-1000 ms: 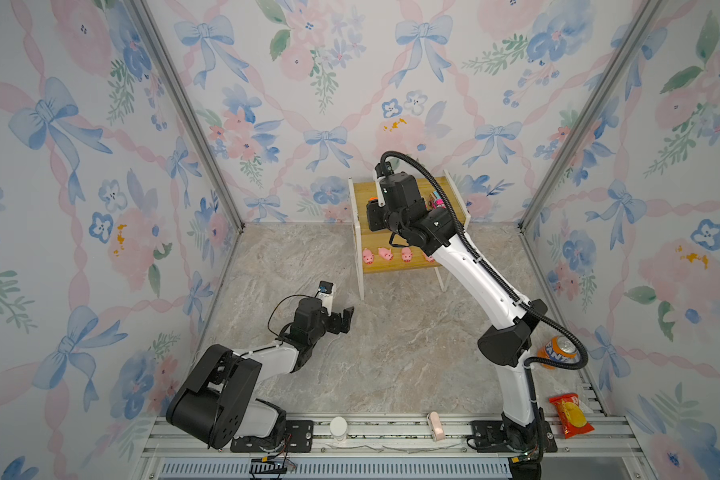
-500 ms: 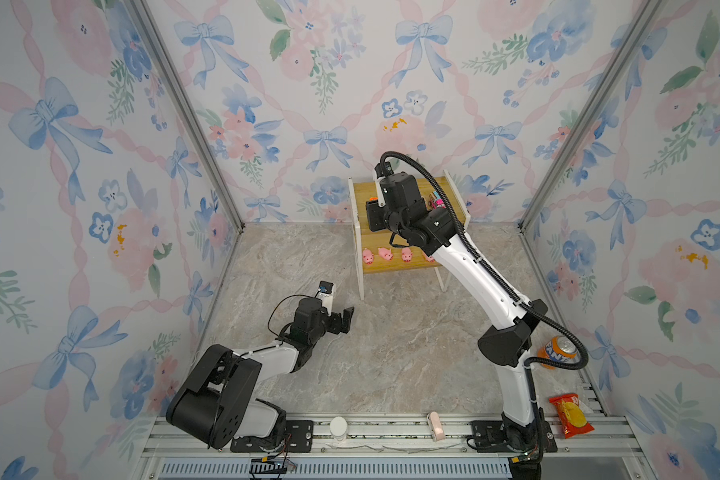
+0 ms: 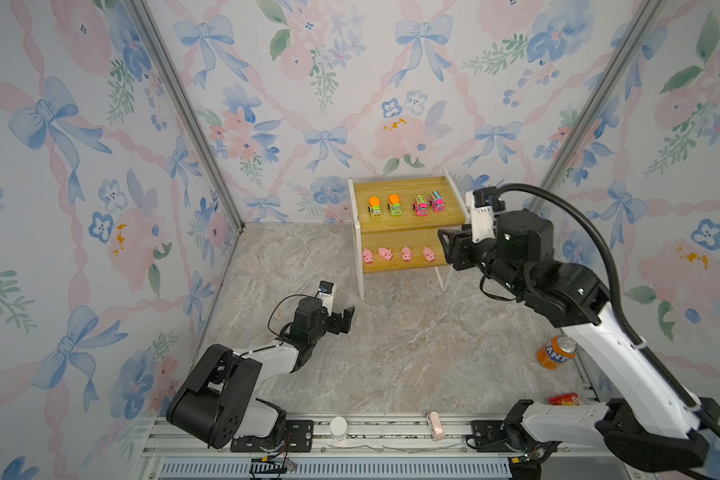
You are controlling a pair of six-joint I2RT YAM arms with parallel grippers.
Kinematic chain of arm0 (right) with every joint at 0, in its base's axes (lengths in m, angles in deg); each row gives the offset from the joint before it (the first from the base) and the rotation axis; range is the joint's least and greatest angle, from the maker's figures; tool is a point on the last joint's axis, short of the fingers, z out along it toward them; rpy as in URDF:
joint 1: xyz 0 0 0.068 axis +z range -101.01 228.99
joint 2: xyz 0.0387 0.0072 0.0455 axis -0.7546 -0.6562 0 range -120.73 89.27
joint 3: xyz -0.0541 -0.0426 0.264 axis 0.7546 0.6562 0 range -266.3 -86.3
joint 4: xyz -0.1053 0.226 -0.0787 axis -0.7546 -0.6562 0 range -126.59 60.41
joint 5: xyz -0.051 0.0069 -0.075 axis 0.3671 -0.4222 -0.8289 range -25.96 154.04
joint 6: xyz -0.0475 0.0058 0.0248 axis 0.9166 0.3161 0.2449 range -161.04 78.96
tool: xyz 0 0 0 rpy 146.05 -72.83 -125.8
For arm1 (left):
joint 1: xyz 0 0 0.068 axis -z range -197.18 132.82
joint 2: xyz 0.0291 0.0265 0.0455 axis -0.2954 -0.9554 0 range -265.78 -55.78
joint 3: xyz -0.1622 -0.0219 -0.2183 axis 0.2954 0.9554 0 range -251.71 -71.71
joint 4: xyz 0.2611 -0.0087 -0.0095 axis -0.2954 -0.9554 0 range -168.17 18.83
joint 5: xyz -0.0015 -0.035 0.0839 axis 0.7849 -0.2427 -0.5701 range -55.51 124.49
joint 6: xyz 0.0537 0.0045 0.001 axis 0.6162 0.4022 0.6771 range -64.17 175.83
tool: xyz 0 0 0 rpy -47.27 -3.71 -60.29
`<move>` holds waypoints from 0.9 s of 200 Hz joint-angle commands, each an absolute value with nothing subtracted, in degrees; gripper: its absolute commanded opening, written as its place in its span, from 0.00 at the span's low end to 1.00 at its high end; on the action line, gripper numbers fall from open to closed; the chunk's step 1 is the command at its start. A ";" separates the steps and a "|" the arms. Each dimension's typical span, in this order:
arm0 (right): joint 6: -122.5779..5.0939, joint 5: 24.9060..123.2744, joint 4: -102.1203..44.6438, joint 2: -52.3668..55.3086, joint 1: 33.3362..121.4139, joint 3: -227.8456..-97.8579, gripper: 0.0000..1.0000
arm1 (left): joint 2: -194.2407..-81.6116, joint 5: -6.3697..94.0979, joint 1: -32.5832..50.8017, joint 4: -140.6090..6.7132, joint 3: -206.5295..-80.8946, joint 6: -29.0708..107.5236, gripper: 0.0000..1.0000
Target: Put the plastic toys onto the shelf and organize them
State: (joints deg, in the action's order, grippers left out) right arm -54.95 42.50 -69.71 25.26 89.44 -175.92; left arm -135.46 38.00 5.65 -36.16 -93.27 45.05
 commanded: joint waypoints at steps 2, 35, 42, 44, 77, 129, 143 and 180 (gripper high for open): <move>-62.94 39.34 -72.89 35.67 85.57 -160.73 0.61 | -137.04 39.23 5.41 -36.67 -94.52 43.86 0.98; -63.04 35.49 -78.25 47.07 78.10 -144.58 0.62 | -137.30 39.92 5.50 -36.70 -95.05 43.67 0.98; -61.88 36.01 -77.19 48.73 76.30 -141.47 0.63 | -137.31 39.96 5.52 -36.71 -95.13 43.70 0.98; -61.35 36.24 -76.56 49.28 75.84 -140.54 0.63 | -137.31 39.97 5.50 -36.69 -95.17 43.73 0.98; -52.29 40.83 -62.30 54.57 69.25 -127.93 0.65 | -136.19 40.03 5.54 -36.74 -95.35 43.61 0.98; -41.60 48.42 -36.27 49.11 61.44 -114.87 0.67 | -130.04 36.13 4.57 -38.27 -96.14 47.55 0.98; -40.34 49.15 -27.10 45.69 59.91 -111.35 0.68 | -128.61 34.69 3.47 -38.81 -96.54 49.06 0.98; -40.87 53.59 -0.48 29.73 55.79 -104.50 0.69 | -125.75 32.07 -2.92 -38.91 -96.42 50.11 0.98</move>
State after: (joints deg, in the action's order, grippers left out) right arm -42.76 50.45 -23.63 38.66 57.51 -107.05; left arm -127.33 35.14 0.47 -38.11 -95.63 48.08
